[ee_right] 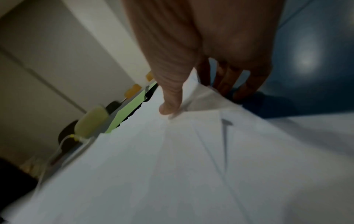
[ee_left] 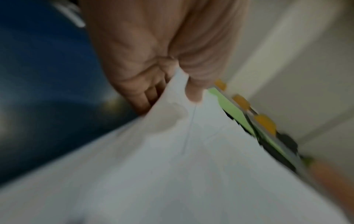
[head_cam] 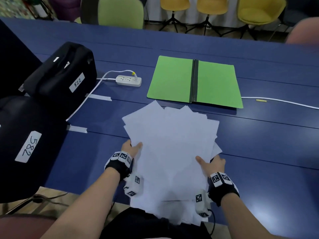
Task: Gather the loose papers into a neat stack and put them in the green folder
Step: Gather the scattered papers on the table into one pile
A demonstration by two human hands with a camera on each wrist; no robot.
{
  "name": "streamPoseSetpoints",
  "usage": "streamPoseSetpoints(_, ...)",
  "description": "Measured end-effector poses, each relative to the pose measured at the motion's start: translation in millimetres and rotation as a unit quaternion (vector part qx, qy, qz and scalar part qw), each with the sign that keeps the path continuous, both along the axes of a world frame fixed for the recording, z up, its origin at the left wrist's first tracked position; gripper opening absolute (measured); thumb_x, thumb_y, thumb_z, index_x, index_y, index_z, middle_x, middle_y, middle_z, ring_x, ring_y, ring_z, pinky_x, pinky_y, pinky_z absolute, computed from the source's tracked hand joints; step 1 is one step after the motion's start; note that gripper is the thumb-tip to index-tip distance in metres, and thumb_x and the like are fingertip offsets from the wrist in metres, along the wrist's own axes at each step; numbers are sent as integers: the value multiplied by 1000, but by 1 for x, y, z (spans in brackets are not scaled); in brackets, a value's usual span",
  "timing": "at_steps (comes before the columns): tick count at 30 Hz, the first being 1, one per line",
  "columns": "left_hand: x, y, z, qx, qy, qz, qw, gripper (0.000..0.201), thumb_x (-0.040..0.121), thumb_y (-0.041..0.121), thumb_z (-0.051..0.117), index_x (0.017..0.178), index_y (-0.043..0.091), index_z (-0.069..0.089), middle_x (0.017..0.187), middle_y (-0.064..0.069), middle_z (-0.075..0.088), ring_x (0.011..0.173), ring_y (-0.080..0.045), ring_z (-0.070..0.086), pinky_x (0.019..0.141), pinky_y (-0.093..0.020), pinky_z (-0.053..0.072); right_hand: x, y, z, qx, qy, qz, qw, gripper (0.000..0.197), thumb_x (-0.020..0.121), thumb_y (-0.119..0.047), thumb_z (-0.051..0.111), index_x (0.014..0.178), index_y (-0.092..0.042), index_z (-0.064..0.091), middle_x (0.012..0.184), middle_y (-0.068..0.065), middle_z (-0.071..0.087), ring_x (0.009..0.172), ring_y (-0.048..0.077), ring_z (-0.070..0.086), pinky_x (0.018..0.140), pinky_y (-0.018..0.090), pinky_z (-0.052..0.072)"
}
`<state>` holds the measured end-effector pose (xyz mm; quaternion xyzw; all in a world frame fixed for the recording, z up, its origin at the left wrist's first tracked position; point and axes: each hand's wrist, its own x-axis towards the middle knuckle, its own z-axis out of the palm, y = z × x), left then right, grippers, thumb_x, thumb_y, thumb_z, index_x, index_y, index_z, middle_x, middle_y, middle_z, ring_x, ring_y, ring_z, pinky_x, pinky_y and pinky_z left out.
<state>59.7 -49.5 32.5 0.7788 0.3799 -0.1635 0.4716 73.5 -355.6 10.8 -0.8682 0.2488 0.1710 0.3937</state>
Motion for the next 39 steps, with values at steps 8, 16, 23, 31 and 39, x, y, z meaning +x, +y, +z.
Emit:
streamPoseSetpoints(8,5,-26,-14,-112,-60,37,991,79,75,25,76,137,15,28,128,0,51,117,-24,53,97,-33,42,7,2,5,203,28,-72,976,40,73,-4,78,109,-3,60,115,17,65,96,30,64,83,38,51)
streamPoseSetpoints(16,-13,-27,-21,-208,49,-15,977,70,51,29,92,111,13,61,115,-4,67,107,-28,63,97,-45,49,-7,-2,-3,187,61,-61,979,69,61,-18,86,116,1,50,111,12,63,101,30,63,92,46,52)
streamPoseSetpoints(23,-10,-19,17,-272,5,0,962,71,57,3,79,124,5,56,115,-16,68,105,-35,65,93,-55,50,-12,-26,9,333,33,-131,933,53,74,-12,79,111,-23,43,117,5,54,99,24,57,70,37,50)
streamPoseSetpoints(31,-10,-26,29,-175,50,-108,977,48,84,20,68,128,6,54,127,-10,62,116,-28,59,100,-34,46,-26,-2,15,380,102,-63,917,79,50,-21,92,119,-4,59,119,16,67,106,33,66,96,50,50)
streamPoseSetpoints(39,-18,-17,26,-209,33,-93,973,49,81,18,73,124,11,50,119,1,59,117,-24,54,108,-37,38,-30,-18,44,420,111,-68,898,66,62,-9,87,120,1,56,112,19,64,58,18,70,50,25,55)
